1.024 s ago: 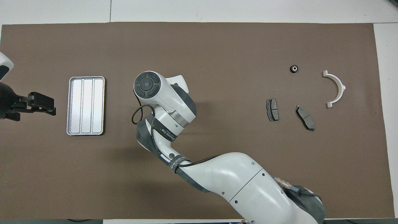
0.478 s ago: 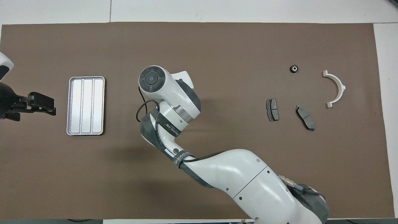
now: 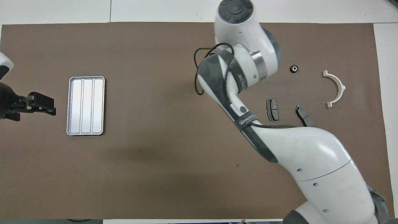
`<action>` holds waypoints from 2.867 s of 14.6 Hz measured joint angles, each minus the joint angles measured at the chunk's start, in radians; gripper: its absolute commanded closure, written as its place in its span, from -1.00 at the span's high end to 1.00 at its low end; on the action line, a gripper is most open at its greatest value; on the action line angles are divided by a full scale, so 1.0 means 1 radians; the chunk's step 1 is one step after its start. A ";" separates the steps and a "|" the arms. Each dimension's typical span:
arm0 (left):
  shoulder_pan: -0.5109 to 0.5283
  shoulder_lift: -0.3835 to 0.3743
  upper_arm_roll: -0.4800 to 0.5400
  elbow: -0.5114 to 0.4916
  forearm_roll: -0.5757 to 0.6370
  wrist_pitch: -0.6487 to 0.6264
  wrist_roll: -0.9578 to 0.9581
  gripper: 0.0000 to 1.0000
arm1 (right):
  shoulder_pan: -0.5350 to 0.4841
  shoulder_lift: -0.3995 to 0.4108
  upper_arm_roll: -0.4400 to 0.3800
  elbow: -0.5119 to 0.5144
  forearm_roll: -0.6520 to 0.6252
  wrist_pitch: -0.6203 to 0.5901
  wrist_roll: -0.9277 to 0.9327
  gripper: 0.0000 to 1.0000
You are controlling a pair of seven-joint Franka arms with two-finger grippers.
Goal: Place bearing gear from tray to pile
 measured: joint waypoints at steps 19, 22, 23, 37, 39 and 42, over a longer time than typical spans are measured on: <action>0.000 0.000 0.000 0.000 0.000 -0.001 0.000 1.00 | -0.124 -0.138 0.003 -0.402 -0.005 0.325 -0.111 1.00; 0.000 0.000 0.000 0.000 0.000 -0.001 0.000 1.00 | -0.138 -0.170 0.003 -0.404 -0.005 0.315 -0.112 1.00; 0.000 0.000 0.000 0.000 0.000 -0.001 0.000 1.00 | -0.141 -0.184 0.003 -0.405 -0.005 0.304 -0.112 1.00; 0.000 0.000 0.000 0.000 0.000 -0.002 0.000 1.00 | -0.222 -0.854 0.008 -0.680 0.105 -0.113 -0.199 1.00; 0.000 0.000 0.000 0.000 0.000 -0.002 0.000 1.00 | -0.222 -0.917 0.010 -0.682 0.106 -0.210 -0.199 1.00; 0.000 0.000 0.000 0.000 0.000 -0.002 0.000 1.00 | -0.222 -0.937 0.011 -0.684 0.106 -0.262 -0.199 1.00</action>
